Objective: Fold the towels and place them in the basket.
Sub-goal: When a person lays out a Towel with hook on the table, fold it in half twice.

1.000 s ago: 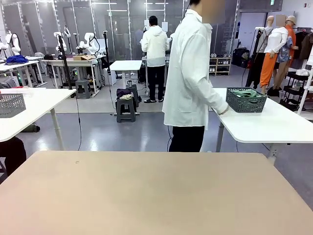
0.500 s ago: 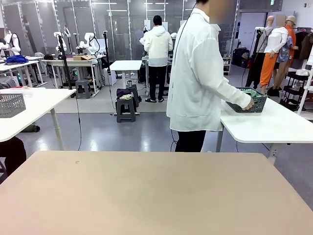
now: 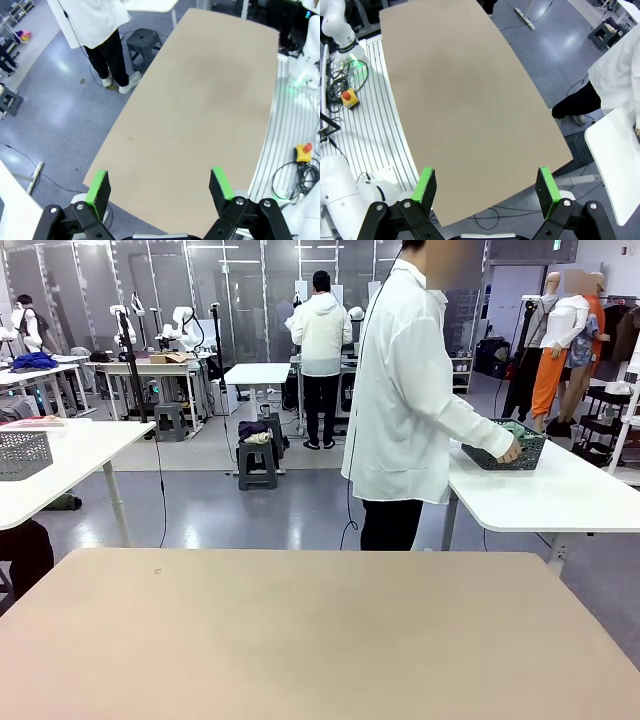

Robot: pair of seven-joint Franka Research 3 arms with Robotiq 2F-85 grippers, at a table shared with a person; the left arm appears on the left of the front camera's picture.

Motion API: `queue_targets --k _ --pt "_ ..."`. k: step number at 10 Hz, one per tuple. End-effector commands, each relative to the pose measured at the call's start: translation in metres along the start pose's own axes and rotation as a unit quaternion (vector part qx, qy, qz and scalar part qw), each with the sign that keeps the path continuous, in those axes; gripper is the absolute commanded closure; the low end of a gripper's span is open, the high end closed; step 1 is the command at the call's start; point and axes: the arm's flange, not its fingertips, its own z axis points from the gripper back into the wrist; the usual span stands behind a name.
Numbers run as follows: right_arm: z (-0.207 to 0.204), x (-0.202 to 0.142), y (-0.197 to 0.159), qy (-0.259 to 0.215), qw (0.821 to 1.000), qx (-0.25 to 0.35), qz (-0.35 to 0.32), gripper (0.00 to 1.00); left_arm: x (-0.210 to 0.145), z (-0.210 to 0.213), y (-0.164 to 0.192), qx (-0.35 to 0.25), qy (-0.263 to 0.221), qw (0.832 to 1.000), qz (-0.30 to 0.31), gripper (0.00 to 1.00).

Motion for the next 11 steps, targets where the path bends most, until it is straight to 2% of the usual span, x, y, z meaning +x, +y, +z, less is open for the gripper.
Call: queue_targets --k 1,11 --pt "0.001 -0.005 0.0006 0.005 1.0 0.007 0.016 0.0 0.0023 0.01 -0.0047 -0.002 0.002 1.0 0.004 0.0" --pt "0.0017 -0.0022 0.0018 0.002 1.0 0.003 0.005 0.0 -0.001 0.0096 -0.0022 0.005 -0.001 1.0 0.0 0.0"
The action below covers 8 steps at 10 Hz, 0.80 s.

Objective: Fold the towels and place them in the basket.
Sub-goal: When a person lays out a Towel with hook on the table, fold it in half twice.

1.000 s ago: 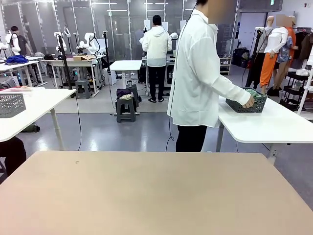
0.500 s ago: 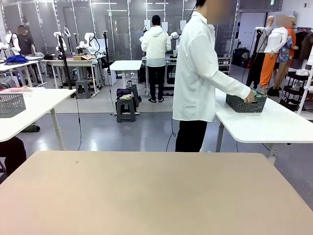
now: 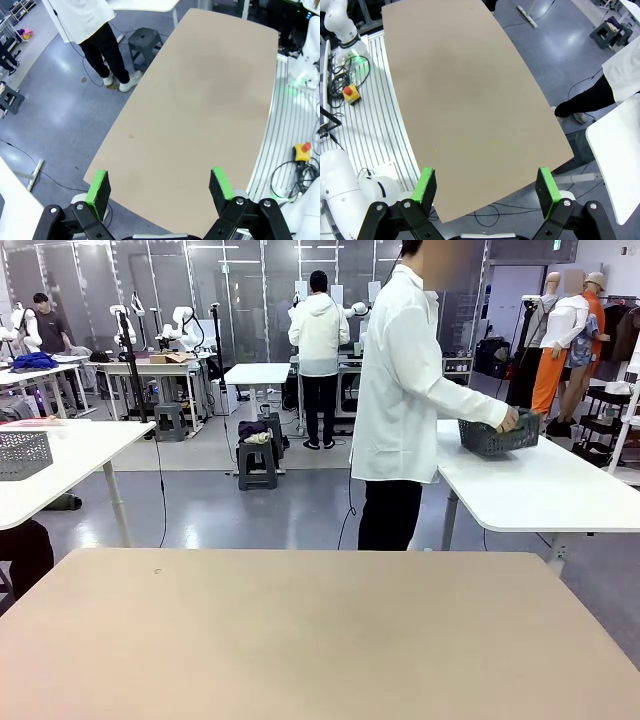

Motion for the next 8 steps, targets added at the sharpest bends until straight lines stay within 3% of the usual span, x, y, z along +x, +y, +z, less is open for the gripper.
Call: queue_targets --k 1,8 --pt "0.0004 0.0008 -0.0002 -0.005 1.0 0.0 0.001 0.0 0.0013 0.0014 -0.0006 0.003 -0.001 1.0 -0.002 0.0" --pt "0.0004 0.0008 -0.0002 -0.005 1.0 0.0 0.001 0.0 0.0013 0.0014 -0.0006 0.003 -0.001 1.0 -0.002 0.0"
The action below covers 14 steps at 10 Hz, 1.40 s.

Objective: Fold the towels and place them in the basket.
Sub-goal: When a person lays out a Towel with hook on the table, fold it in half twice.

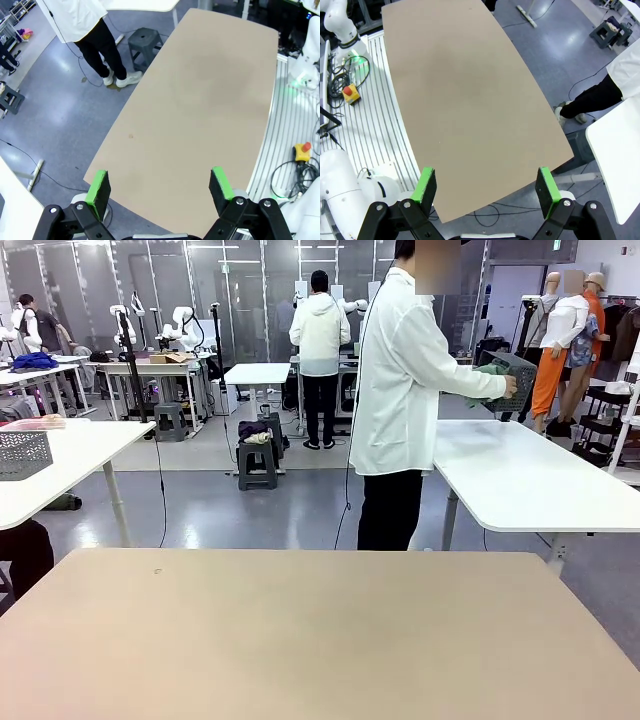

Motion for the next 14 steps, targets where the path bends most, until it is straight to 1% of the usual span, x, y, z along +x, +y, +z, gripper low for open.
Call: queue_targets --k 1,9,11,14 --pt "0.0002 0.001 -0.0002 -0.005 1.0 0.0 0.001 0.0 0.0013 0.0014 -0.0006 0.003 -0.001 1.0 -0.002 0.0" --pt "0.0002 0.001 -0.0002 -0.005 1.0 0.0 0.001 0.0 0.0 0.0 0.0 0.0 0.0 1.0 0.0 0.0" --pt "0.0002 0.001 -0.0002 -0.005 1.0 0.0 0.001 0.0 0.0011 0.0013 -0.0001 -0.013 0.0 1.0 0.015 0.0" --pt "0.0002 0.001 -0.0002 -0.005 1.0 0.0 0.001 0.0 0.0007 -0.0008 -0.0001 -0.059 -0.011 0.998 0.018 0.0"
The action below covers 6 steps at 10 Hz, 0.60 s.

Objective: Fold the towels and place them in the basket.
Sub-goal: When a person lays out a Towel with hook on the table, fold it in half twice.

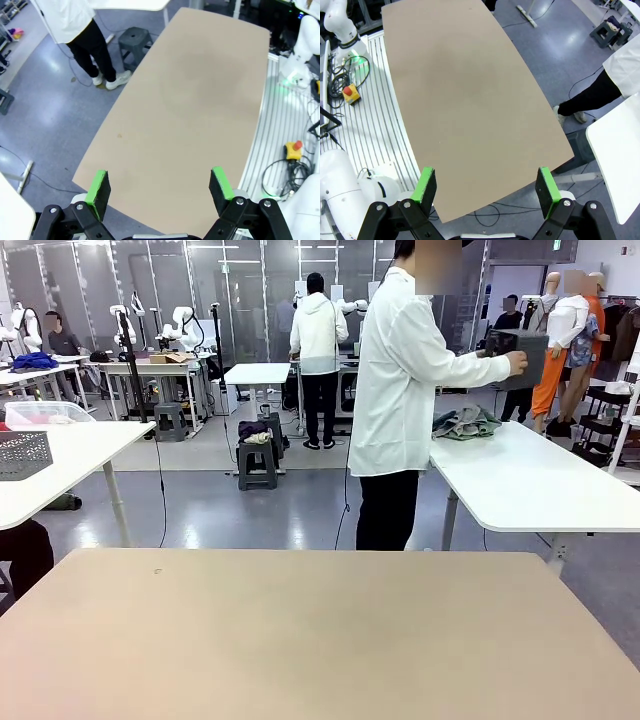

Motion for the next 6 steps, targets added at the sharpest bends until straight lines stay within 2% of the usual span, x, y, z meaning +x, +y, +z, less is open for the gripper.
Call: queue_targets --k 1,4,6 --pt "0.0008 0.0011 0.0005 -0.005 1.0 0.0 0.002 0.0 0.0064 0.0065 0.0003 -0.031 -0.011 0.999 0.009 0.0" --pt "0.0008 0.0011 0.0005 -0.005 1.0 0.0 0.002 0.0 0.0115 0.0058 -0.0033 -0.044 -0.015 0.999 -0.003 0.0" --pt "0.0008 0.0011 0.0005 -0.005 1.0 0.0 0.002 0.0 0.0035 -0.0016 -0.0046 -0.03 -0.008 1.0 -0.001 0.0"
